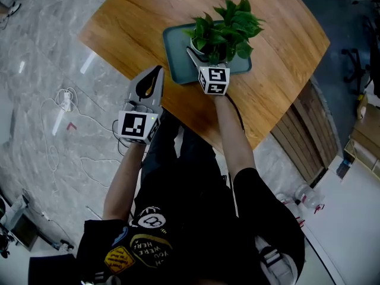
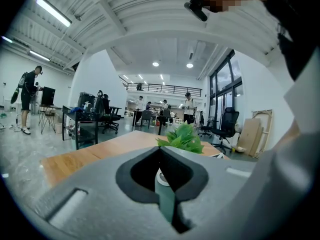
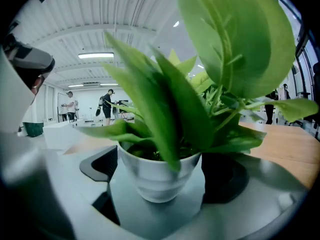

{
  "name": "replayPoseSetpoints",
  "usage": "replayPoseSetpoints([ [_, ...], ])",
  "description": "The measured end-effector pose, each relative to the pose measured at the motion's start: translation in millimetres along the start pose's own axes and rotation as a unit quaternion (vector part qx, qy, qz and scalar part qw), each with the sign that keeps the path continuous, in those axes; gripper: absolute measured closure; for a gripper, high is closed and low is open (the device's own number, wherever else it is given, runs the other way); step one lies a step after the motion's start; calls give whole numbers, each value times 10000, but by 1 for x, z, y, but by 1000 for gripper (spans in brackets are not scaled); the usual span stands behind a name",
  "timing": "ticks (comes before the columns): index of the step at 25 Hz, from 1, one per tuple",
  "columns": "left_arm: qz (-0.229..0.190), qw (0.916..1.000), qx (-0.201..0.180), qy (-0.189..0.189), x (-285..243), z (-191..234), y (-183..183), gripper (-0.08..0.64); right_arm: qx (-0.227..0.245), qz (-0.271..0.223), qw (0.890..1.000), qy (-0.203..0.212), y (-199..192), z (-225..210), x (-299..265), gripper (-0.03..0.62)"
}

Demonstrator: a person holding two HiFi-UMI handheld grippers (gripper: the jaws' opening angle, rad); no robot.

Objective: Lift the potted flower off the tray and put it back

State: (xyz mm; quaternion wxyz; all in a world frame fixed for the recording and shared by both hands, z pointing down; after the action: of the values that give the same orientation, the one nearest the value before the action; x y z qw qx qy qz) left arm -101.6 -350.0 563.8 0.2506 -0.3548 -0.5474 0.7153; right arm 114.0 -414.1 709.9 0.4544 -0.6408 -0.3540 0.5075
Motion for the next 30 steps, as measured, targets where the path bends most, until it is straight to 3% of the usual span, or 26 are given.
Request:
replayPoseSetpoints([
  [2, 94, 9999, 5, 40, -1, -3, 0, 560, -14, -4, 10000, -24, 1, -4, 3, 84],
  [4, 113, 9999, 36, 42, -2, -6, 0, 559, 39, 23, 10000, -37, 2, -4, 4, 151],
  [6, 162, 9998, 102, 61, -1, -7, -3, 559, 80, 73, 9999, -37, 1, -3, 3, 161],
  [21, 181, 9997, 192, 11, 0, -17, 1, 559, -29, 499, 9987, 128, 0, 6, 14, 149],
  [25, 207, 9996, 164, -69, 3, -23, 6, 560, -241, 603, 9978, 129, 0, 19, 43, 150],
  [30, 152, 9995, 152, -234, 25, -39, 14, 560, -437, 756, 9953, 427, 6, 50, 134, 338],
])
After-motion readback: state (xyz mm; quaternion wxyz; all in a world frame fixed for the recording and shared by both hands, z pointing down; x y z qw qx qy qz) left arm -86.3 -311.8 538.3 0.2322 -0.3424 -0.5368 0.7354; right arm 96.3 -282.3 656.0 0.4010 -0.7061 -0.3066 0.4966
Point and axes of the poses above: the fingertips, and each gripper's own axes: x backward along the fingers, z to its left, y out of its top, the point moved 7 cm from there along x, backward along the fingers, and after that the axes turned 4 degrees about y, right-handed, at the moved point
